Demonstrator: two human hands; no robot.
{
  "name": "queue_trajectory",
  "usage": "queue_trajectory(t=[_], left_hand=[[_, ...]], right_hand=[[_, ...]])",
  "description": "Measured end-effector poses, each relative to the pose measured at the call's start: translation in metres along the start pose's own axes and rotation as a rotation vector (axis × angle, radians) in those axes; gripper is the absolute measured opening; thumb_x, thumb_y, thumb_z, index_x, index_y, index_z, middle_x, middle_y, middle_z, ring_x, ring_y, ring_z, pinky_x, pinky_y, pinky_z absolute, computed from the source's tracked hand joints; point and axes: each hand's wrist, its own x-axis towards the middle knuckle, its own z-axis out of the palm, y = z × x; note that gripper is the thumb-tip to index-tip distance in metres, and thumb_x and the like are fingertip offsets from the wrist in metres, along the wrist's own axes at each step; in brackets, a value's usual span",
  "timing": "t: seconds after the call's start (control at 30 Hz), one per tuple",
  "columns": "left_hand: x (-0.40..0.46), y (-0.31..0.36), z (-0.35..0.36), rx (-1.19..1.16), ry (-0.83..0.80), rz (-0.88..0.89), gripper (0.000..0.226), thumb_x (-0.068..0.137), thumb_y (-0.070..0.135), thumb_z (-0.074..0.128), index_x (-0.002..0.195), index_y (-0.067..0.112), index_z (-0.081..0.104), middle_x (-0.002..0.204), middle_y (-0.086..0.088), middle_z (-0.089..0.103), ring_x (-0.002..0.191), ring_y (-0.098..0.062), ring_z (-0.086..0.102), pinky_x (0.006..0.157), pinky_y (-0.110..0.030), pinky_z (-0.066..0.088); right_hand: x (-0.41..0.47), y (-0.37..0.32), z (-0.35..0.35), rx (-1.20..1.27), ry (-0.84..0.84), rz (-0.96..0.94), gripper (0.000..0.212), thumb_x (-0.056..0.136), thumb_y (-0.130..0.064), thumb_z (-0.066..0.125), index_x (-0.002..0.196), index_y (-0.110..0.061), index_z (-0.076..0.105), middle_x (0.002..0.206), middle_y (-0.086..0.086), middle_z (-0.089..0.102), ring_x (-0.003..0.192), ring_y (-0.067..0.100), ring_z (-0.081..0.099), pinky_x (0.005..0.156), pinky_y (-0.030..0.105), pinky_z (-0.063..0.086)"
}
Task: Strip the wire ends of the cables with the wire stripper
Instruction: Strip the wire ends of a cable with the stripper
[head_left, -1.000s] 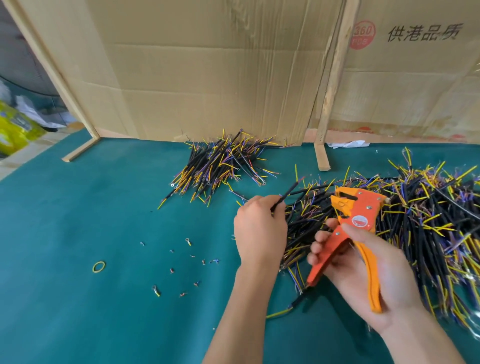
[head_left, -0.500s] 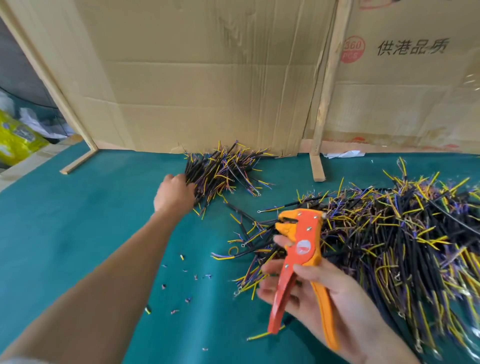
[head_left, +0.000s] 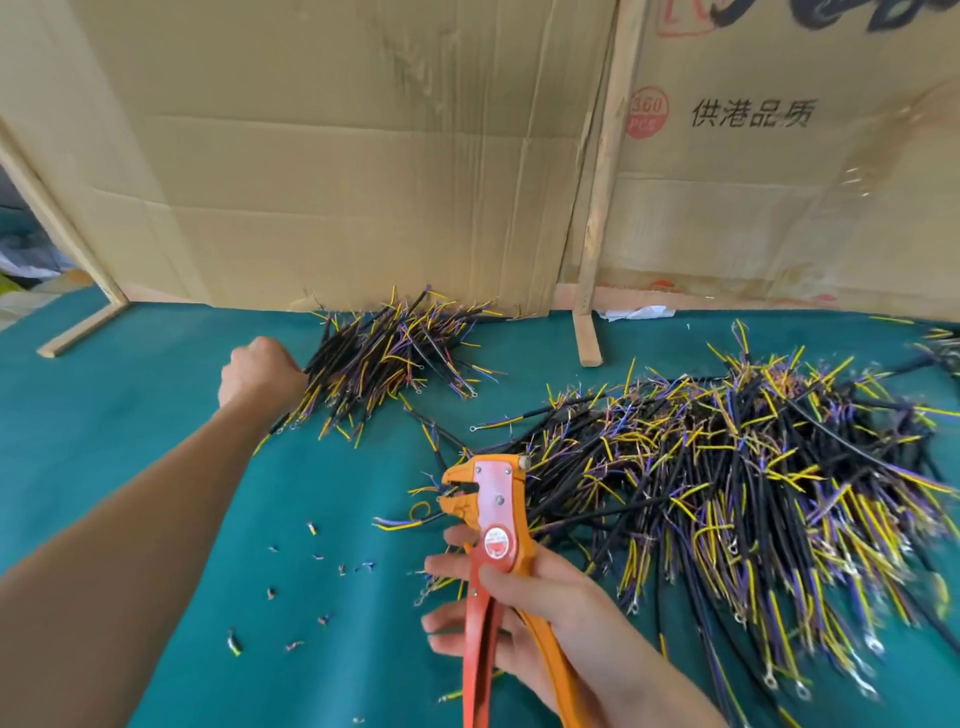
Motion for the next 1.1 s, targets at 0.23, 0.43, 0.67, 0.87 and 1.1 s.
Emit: queue_trajectory(t=[0.23,0.43,0.67,0.87,1.1], left_hand=[[-0.082,0.005,-0.03,-0.1,0.051,0.393,0.031,0.093,0.042,0.061,0.104,0.014,0.071,0.107,-0.021,0.062,0.107,-0.041,0.057,0.09,-0.043,0.045],[-0.223,0.018,0.015,0.206,-0.435,0.657,0.12,0.066,0.095,-0.005,0.159,0.021,0.01,0.165,-0.007,0.016,0.153,-0.026,0.011,0.125,-0.042,0.008],[-0.249,0.063,0.037,0.445,-0.241,0.639,0.089,0.094,0.071,0.008,0.155,0.006,0.007,0.166,-0.014,0.011,0.149,-0.049,0.006,0.123,-0.053,0.008],[-0.241,0.094,0.048,0.403,-0.206,0.704,0.074,0.098,0.067,0.016,0.145,0.011,0.026,0.162,-0.009,0.025,0.148,-0.052,-0.006,0.121,-0.059,0.001],[-0.215,0.121,0.06,0.267,-0.294,0.917,0.066,0.099,0.064,0.02,0.142,0.015,0.03,0.163,0.002,0.024,0.151,-0.04,-0.017,0.117,-0.066,-0.008]], right_hand=[[-0.014,-0.01,-0.006,-0.03,-0.062,-0.08,0.047,0.089,-0.015,0.064,0.133,-0.001,0.057,0.126,0.034,0.063,0.088,0.041,0.068,0.086,0.049,0.057],[-0.045,-0.009,-0.042,0.059,-0.013,-0.173,0.061,0.07,-0.023,0.089,0.125,-0.003,0.068,0.118,0.038,0.064,0.082,0.044,0.07,0.076,0.05,0.06],[-0.051,-0.017,-0.053,0.116,0.136,-0.27,0.055,0.073,-0.015,0.071,0.126,0.001,0.064,0.117,0.039,0.065,0.074,0.047,0.069,0.065,0.048,0.061],[-0.05,-0.025,-0.058,0.068,0.166,-0.273,0.05,0.076,-0.002,0.075,0.126,-0.001,0.066,0.119,0.037,0.065,0.079,0.045,0.069,0.07,0.047,0.062],[-0.049,-0.019,-0.064,0.182,0.199,-0.267,0.046,0.077,-0.012,0.073,0.122,-0.002,0.07,0.117,0.036,0.066,0.075,0.044,0.07,0.066,0.048,0.061]])
